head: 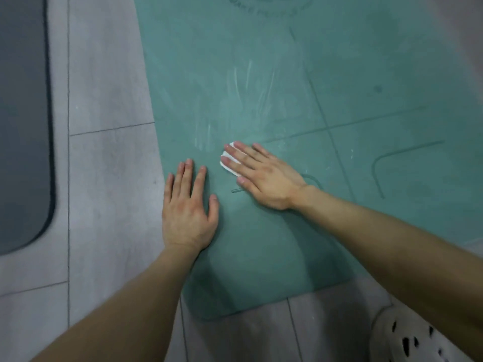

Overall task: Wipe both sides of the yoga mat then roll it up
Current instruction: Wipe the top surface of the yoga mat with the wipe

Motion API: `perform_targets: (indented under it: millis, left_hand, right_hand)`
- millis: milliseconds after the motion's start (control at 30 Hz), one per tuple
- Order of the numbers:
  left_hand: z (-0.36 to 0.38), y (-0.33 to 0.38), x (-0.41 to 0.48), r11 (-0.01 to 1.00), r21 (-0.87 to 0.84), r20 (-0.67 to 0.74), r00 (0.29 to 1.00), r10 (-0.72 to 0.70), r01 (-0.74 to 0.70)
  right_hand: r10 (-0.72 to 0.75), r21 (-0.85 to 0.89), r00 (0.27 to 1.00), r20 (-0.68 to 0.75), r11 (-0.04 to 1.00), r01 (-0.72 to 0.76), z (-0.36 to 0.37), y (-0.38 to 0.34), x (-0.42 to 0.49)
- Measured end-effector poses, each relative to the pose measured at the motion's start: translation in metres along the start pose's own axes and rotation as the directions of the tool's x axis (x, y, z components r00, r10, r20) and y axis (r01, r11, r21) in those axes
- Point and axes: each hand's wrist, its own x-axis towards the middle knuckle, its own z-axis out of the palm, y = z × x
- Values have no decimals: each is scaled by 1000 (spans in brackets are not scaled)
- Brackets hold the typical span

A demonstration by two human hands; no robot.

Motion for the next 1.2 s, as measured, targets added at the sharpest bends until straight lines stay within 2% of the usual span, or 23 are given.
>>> perform_targets:
  millis: [67,133,200,233,267,333,400,433,500,567,600,633,667,733,767,833,867,933,1000,1067,1100,1133,1200]
  left_hand:
    - [0,1,0,1000,9,19,1000,-9,9]
    - [-1,2,0,1000,26,24,1000,-4,3]
    - [-1,3,2,999,34,30,1000,1,-2]
    - [-1,3,2,999,32,32,999,0,-1]
    - [-2,3,2,1000,29,32,999,-1,0]
    - [-2,3,2,1000,22,34,999,-3,2]
    - [-4,2,2,1000,18,45,999,-3,2]
    - [-5,2,2,1000,17,51,999,-3,2]
    - [-6,2,3,1000,16,60,998,-12,11]
    - [-6,2,2,1000,22,66,998,-18,16]
    - [-5,2,1,1000,19,60,998,-19,18]
    - [-4,2,1,1000,11,49,999,-17,16]
    - [-3,2,1,1000,0,41,999,-15,15]
    - [-2,1,1,999,-18,11,999,-32,32]
    - [-1,0,0,999,-19,-7,999,-49,49]
    - [-2,0,-1,997,-11,-17,997,-75,75]
    - [-2,1,-2,996,-9,-8,996,-85,85]
    - [-3,3,-2,995,-3,19,995,-99,99]
    - [-4,3,-2,995,4,21,994,-103,103]
    - [-3,3,-1,995,-3,27,995,-98,98]
    - [-4,3,-1,995,-10,30,995,-96,97]
    - [-5,3,0,995,-18,29,995,-99,99]
    - [-5,3,0,994,-38,14,995,-100,100]
  right_hand:
    - [214,3,977,-20,977,-214,-11,51,4]
    - [582,80,812,-40,812,-578,-22,103,4]
    - [730,168,682,-37,677,-716,-24,108,11]
    - [698,176,713,-63,711,-681,-22,89,18]
    - [586,154,806,-81,806,-571,-18,64,22]
    - [130,100,990,-46,987,-125,-12,14,17]
    - [-200,37,979,43,979,198,-18,10,6]
    - [-199,6,979,43,980,199,-20,30,6]
    - [143,7,990,-3,990,-143,-24,85,14]
    - [548,82,836,-42,836,-543,-28,128,22]
    - [637,126,769,-60,769,-627,-27,128,28]
    - [642,142,762,-79,764,-629,-24,112,37]
    - [560,135,823,-97,826,-547,-20,87,46]
    - [150,99,983,-101,985,-140,-13,27,54]
    - [-69,67,996,-65,995,73,-10,4,53]
    - [-295,-14,955,6,955,295,-14,-1,52]
    - [-289,-36,957,8,957,289,-16,16,57]
    - [5,-7,999,-33,1000,-5,-21,71,66]
    - [455,67,888,-69,890,-451,-31,127,72]
    - [655,140,754,-55,752,-644,-38,137,79]
    - [625,159,779,-56,776,-611,-36,118,85]
    - [493,151,867,-63,864,-480,-32,92,88]
    - [14,102,999,-39,995,-10,-23,32,87]
